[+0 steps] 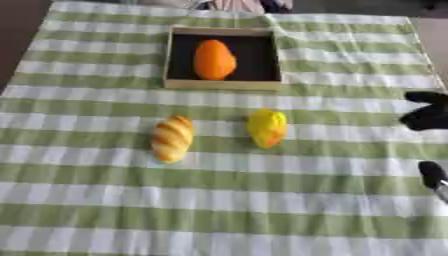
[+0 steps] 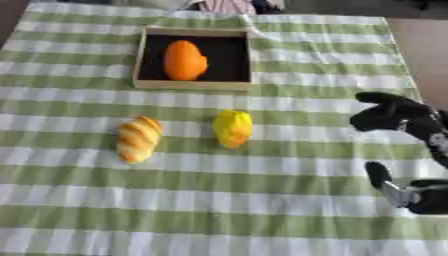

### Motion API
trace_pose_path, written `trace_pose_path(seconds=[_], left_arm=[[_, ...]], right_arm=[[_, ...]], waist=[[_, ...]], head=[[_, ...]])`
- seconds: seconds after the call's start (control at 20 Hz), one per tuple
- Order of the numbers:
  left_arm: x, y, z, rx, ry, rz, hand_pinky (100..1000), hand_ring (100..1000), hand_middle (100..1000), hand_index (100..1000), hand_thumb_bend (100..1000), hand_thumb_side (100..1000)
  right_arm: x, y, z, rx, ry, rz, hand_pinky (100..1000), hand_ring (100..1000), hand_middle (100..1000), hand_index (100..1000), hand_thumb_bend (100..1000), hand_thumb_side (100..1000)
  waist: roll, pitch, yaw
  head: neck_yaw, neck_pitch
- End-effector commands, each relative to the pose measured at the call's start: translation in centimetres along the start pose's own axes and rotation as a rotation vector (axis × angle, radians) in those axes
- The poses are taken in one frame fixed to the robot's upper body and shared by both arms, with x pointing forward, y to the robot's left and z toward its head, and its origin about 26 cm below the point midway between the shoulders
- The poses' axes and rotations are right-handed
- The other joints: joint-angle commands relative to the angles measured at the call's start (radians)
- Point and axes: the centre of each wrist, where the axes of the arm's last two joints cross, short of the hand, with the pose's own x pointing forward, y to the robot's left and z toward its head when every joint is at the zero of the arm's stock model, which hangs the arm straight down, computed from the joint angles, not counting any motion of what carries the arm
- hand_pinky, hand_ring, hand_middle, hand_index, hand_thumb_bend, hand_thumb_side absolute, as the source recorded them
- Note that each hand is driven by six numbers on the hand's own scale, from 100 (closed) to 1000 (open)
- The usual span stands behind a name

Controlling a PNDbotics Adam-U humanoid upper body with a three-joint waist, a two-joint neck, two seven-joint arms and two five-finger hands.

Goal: Pick up objects on the table and place them in the box.

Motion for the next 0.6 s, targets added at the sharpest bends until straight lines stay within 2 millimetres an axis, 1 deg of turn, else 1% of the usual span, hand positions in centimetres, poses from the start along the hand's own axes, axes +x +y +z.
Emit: trace_pose_path(seconds=[0.05,0.3,0.45,0.55,0.6], left_arm=[[0.4,0.2,-1.2,-0.027,-0.036,0.001,757,746,653,822,100,567],[0.3,-0.2,-1.4,-0.033,-0.038,0.020,757,745,653,822,100,567],[0.3,-0.6,-1.6,-0.038,-0.044,0.038,758,746,653,822,100,567],[0.3,-0.8,-1.8,-0.040,-0.049,0.049,758,747,654,822,100,567],[0.3,-0.9,-1.8,-0.041,-0.052,0.054,758,747,654,822,100,567]], right_arm=[[0.0,-2.3,-1.7,0.053,-0.001,0.036,953,961,758,829,100,351],[-0.3,-4.0,-3.6,0.041,0.044,0.041,959,969,764,836,100,361],[-0.2,-4.7,-4.8,0.049,0.059,0.030,963,975,773,845,100,340],[0.1,-4.9,-5.6,0.071,0.065,0.028,970,988,787,860,100,303],[0.3,-4.9,-6.0,0.085,0.067,0.030,970,988,787,860,100,303]], waist=[[0.003,-0.017,0.009],[-0.001,-0.016,0.039],[-0.003,-0.017,0.060],[-0.004,-0.018,0.075],[-0.004,-0.019,0.081]], head=[[-0.017,-0.006],[-0.045,-0.014],[-0.063,-0.016],[-0.075,-0.017],[-0.081,-0.016]])
